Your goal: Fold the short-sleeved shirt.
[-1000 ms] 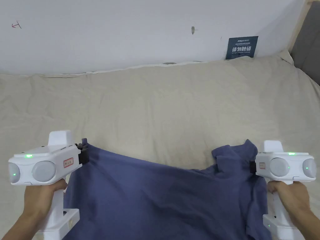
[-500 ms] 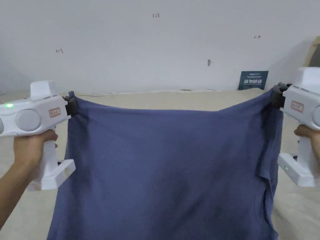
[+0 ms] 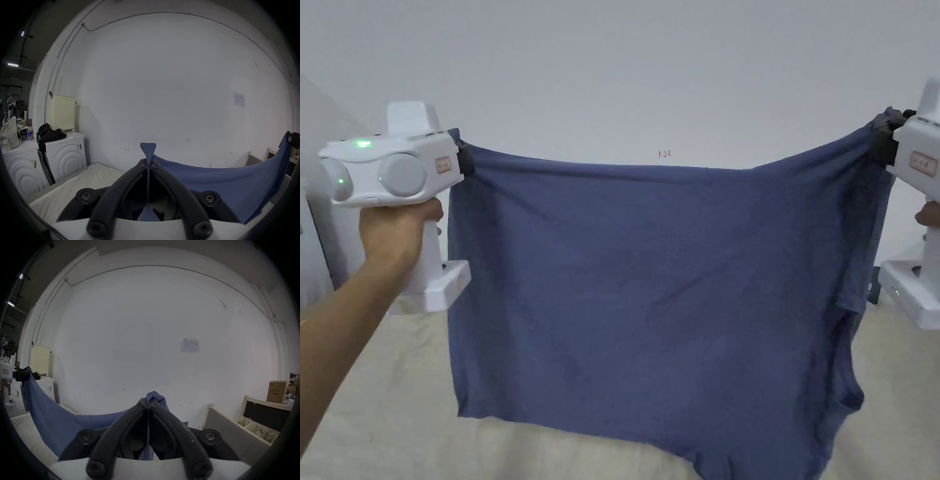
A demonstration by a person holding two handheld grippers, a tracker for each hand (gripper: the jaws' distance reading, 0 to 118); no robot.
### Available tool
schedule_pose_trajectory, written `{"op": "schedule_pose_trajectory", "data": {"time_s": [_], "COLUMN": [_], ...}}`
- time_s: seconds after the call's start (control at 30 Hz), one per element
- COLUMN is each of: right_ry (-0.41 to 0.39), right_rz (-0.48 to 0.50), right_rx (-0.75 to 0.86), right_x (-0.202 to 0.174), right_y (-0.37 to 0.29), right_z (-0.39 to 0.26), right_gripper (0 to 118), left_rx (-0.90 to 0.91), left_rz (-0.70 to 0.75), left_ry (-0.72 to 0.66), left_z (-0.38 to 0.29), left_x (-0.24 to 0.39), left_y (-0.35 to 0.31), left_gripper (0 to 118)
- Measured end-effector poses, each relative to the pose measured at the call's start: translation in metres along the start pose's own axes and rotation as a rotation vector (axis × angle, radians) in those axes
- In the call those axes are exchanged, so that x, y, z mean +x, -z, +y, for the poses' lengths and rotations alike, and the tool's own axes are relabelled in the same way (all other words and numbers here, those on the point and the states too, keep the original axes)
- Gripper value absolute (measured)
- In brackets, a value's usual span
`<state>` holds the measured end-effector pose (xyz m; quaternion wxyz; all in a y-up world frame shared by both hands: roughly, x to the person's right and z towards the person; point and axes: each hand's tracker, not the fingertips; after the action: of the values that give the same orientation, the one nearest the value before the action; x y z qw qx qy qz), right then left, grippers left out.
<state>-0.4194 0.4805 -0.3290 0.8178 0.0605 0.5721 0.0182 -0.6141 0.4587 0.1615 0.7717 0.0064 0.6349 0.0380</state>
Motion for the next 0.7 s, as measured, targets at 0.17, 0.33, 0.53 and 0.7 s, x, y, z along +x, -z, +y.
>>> {"op": "schedule_pose_trajectory", "data": {"time_s": [0.17,0.33,0.53,0.7], "right_ry": [0.009,0.007,0.045,0.128], "right_rz": [0.000,0.004,0.021,0.038], "right_rx": [0.006,-0.071,-0.232,-0.369], "right_x": [-0.004,-0.006,-0.001,0.007], "right_y": [0.018,0.036,0.048,0.024], "right_z": [-0.007,-0.056,-0.147,-0.221], "right_gripper": [2,2,2,2], "left_rx": [0.006,-0.069,-0.194,-0.302], "left_rz": [-0.001,-0.005,-0.023,-0.055], "left_ry": [-0.017,-0.011,-0.020,-0.025], "left_z": [-0.016,-0.077,-0.169,-0.239], "left_x": [0.003,0.002,-0.001,-0.013], "left_y": [0.034,0.066,0.067,0.035], "left_gripper": [1,1,1,1]}}
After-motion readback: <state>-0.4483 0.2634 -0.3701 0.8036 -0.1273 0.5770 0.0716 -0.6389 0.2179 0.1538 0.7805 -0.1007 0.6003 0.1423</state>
